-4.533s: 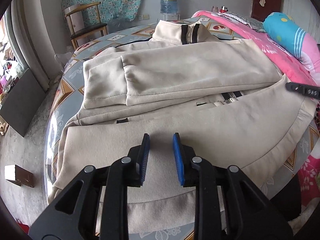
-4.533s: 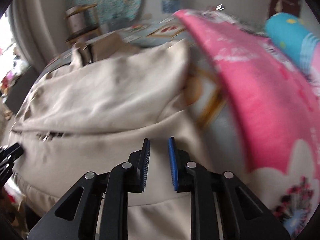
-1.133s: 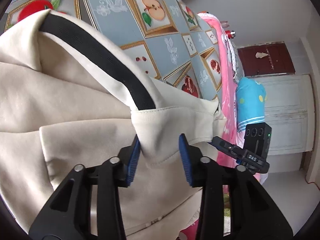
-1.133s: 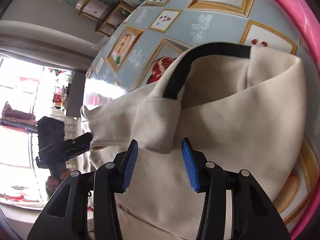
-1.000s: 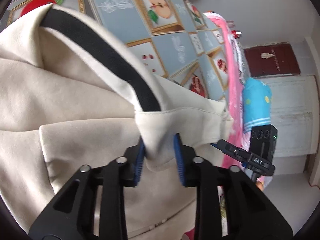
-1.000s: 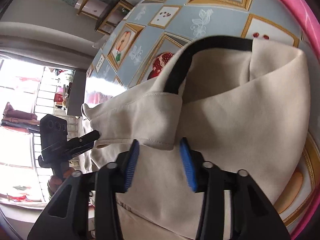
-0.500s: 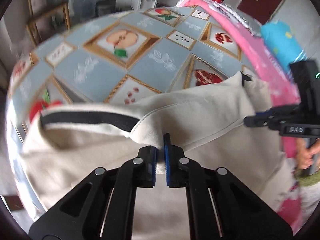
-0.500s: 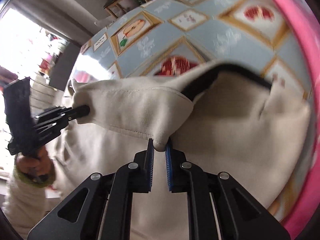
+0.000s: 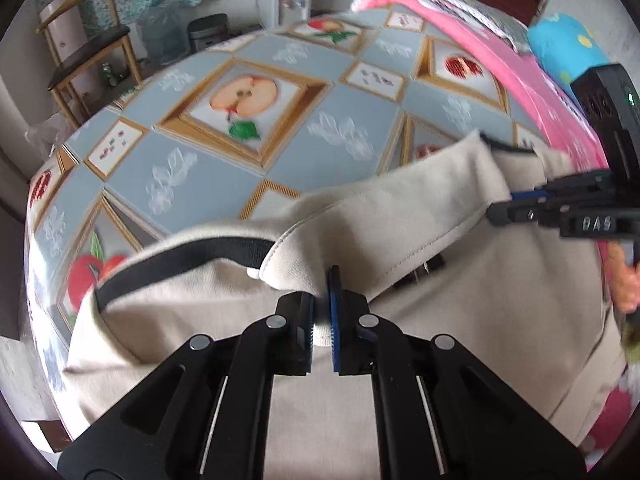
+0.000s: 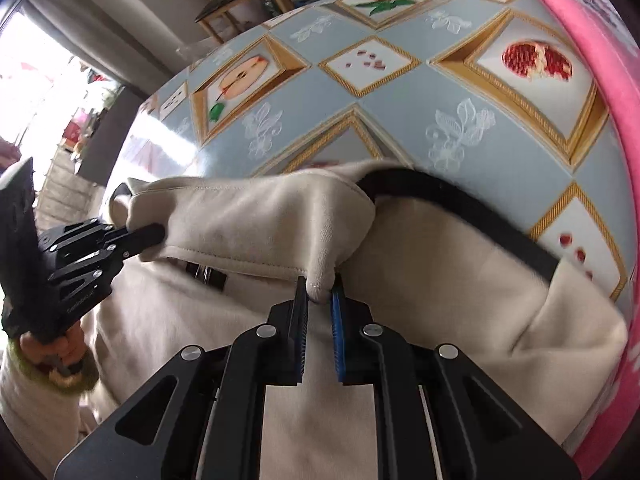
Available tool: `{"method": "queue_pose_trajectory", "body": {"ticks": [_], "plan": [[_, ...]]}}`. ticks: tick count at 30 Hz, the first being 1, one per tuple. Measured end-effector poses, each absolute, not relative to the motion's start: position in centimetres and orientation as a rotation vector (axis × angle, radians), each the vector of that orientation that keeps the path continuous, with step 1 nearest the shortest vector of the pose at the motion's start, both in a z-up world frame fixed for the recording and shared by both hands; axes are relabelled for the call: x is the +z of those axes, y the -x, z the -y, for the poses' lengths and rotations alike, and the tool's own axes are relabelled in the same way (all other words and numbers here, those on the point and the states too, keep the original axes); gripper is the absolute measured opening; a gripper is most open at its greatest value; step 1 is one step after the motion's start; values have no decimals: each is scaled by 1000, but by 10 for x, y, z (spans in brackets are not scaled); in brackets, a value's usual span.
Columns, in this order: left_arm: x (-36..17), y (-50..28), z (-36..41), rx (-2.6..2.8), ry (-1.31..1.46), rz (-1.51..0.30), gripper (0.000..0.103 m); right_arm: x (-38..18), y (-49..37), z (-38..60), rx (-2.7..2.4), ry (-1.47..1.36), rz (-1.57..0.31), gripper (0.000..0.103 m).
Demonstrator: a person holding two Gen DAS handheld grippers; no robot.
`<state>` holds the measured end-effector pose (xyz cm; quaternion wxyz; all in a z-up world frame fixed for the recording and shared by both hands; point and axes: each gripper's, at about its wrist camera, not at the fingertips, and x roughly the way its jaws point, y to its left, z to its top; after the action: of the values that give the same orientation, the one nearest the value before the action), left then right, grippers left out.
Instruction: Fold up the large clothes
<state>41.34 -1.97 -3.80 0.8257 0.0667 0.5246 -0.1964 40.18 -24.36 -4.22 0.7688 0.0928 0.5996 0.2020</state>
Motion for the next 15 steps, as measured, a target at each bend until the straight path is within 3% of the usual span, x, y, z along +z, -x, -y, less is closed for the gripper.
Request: {"method": "queue_pose_trajectory", "body": {"ticks": [4, 6, 9, 15], "plan": [[-39, -405, 22, -420, -186, -1093, 7, -41, -392, 251, 433, -230, -1312, 15], [-39, -407, 21, -416, -167, -1096, 7, -32, -387, 255, 387, -218, -1296, 31], [-40, -409, 18, -419, -143, -1098, 8, -8, -377, 268, 297, -166, -1206, 46], [-40, -408, 19, -426, -157, -1091, 8, 39, -367, 261, 272, -136, -1017, 47]]}}
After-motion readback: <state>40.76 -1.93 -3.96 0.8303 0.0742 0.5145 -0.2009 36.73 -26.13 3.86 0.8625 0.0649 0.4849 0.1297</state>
